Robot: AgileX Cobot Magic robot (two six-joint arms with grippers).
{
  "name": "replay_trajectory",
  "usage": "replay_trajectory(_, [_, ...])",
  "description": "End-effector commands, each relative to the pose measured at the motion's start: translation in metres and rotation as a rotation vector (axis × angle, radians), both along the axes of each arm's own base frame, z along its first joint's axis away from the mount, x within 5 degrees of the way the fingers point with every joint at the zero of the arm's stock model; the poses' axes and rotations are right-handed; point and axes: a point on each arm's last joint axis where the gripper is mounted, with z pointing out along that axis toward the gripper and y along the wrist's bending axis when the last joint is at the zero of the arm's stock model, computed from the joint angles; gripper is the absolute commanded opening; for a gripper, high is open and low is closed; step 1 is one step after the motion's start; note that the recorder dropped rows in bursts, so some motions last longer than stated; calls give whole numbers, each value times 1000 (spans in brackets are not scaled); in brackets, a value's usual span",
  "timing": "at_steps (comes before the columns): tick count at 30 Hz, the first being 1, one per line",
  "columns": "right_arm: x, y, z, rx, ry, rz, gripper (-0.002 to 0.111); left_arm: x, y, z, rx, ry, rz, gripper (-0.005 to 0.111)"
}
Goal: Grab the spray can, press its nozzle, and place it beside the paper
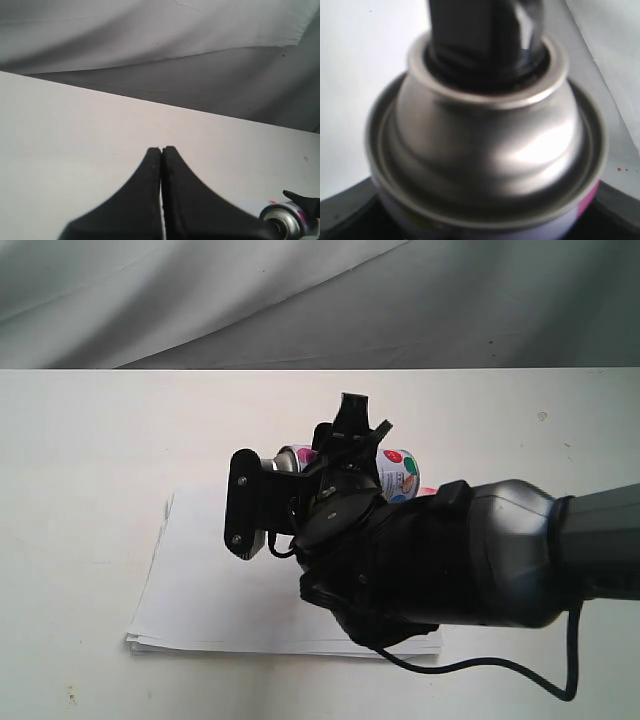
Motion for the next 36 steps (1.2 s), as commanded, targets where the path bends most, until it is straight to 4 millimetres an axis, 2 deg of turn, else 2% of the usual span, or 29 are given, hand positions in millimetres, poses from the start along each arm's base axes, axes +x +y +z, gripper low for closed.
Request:
replay_trajectory(1, [2,2,8,-9,-39,10,0,47,-9,30,52,47,-96,0])
replay_trajectory(5, [2,2,8,-6,-37,14,0,90,-12,51,34,125,-198,0])
replay_trajectory(9, [2,3,8,-3,-35,19,0,130,6,59,-86,185,-336,0])
replay_trajectory(13, [2,3,8,-1,-33,22,0,160,46,45,-280,190,-469,0])
replay_trajectory(17, [2,3,8,-1,-33,22,0,173,76,19,-285,179,-563,0])
replay_trajectory(20, [2,3,8,-1,-33,22,0,179,81,1,-276,188,-581,0])
replay_trajectory(23, [2,3,8,-1,-33,22,0,179,75,-16,-261,159,-633,0])
replay_trajectory(32, [1,3,7,6,-27,12,0,159,42,-81,-237,133,-785,0])
replay_trajectory(36, [1,2,6,17,-17,-5,0,148,24,-103,-223,112,-850,0])
